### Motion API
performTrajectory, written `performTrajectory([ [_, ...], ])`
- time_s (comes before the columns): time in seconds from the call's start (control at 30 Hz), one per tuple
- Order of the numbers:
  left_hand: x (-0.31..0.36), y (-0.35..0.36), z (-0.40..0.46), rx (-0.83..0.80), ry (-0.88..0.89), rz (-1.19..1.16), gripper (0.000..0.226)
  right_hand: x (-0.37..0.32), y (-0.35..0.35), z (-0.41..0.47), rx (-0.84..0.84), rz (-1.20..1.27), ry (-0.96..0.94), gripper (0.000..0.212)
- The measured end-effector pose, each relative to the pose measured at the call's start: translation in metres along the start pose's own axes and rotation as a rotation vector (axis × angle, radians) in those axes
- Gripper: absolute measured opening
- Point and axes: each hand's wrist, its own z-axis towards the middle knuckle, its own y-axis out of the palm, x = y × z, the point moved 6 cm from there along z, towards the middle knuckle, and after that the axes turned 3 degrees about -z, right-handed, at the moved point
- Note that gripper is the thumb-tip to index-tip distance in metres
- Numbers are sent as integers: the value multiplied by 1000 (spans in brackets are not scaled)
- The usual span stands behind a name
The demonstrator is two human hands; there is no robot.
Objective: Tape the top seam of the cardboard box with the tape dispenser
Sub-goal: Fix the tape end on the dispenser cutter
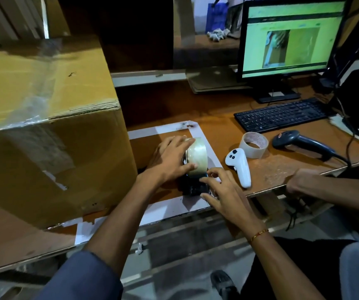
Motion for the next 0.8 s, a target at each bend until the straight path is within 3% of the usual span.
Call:
performTrajectory([
  [0.2,3,1,4,27,18,109,86,-7,-6,0,132,-84,-31,15],
  [0.43,11,21,11,-34,35,148,103,-15,0,-1,125,-83,-19,11],
  [0.67,6,14,21,-91,74,77,102,-22,9,-21,134,-53,43,13],
  [0.8,6,1,30,-228,48,24,98,-26,15,-36,94,17,39,6],
])
